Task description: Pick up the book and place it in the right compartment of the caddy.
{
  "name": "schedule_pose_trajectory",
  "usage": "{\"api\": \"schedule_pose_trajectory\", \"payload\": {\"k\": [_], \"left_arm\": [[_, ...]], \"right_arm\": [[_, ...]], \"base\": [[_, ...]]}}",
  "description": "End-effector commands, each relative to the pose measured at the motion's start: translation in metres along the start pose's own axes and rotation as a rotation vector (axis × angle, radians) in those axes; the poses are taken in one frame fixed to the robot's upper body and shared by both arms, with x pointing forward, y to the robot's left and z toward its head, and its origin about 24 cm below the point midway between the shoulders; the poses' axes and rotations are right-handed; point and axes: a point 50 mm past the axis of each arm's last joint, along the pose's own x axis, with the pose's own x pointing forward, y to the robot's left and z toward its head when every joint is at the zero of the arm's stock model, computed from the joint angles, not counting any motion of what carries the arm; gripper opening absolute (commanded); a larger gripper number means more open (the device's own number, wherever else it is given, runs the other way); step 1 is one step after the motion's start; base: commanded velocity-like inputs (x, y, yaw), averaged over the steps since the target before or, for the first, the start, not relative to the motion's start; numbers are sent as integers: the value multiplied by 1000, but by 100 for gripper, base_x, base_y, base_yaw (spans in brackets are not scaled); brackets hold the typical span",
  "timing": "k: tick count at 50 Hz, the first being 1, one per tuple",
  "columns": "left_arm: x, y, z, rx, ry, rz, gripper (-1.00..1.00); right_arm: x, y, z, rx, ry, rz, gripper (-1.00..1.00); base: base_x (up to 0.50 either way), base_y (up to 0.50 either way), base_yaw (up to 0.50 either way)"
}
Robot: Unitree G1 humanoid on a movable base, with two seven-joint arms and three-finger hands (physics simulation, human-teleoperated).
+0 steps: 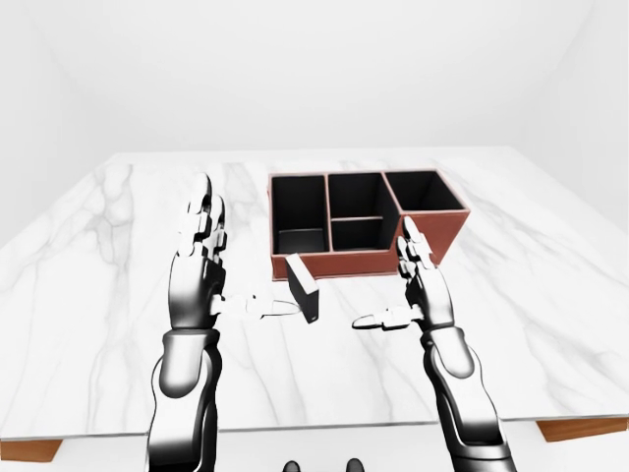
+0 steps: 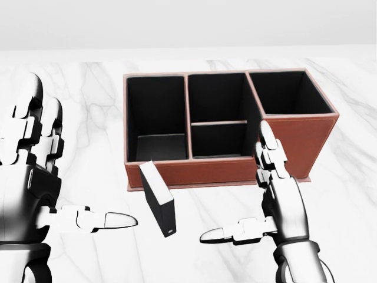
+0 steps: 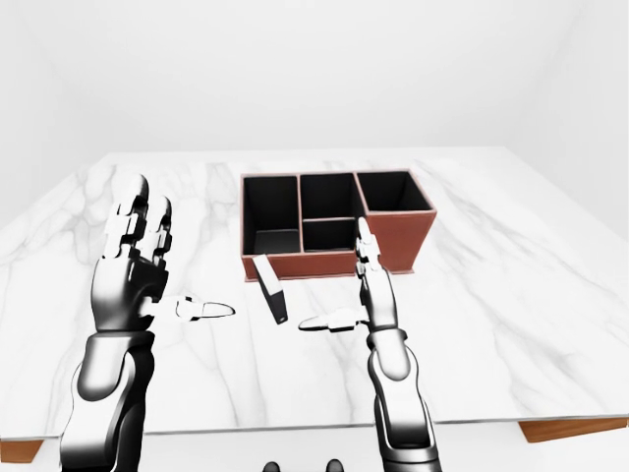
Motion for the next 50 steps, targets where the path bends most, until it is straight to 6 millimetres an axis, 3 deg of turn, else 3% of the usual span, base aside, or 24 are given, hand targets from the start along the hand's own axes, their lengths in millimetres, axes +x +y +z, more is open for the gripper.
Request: {"api": "schedule_pose_trajectory", "payload": {"k": [1,4,5,6,7,11,25,26,29,50], "left_arm": [[1,0,2,1,-11,-2,100],[0,-1,1,2,-5,-4,100],[0,-1,2,3,-10,-4,100],[1,-1,4,1,-20,-4,100],[1,-1,5,4,-22,-6,100],[2,-2,8,6,-35,-9,100],[2,-1,9,10,-40,-7,100],[1,-1,7,9,-32,-6,100],[1,-2,5,4,-23,-7,100],[0,-3,5,-8,-24,-24,100]], "right_arm": [[-1,2,-3,-3,7,6,100],[-1,3,-3,-3,7,8,100],[0,2,12,-7,-49,7,100],[0,2,3,-4,-7,8,100],[0,2,9,-11,-35,9,100],[-1,3,-3,-10,7,9,100],[0,3,-3,-10,8,12,100],[1,2,10,-13,-41,13,100],[-1,4,-2,8,4,24,100],[-2,8,-5,0,2,34,100]], "base": [[23,0,0],[23,0,0],[23,0,0],[23,0,0],[23,0,0],[23,0,0],[23,0,0],[22,0,0],[11,0,0],[0,0,0]]}}
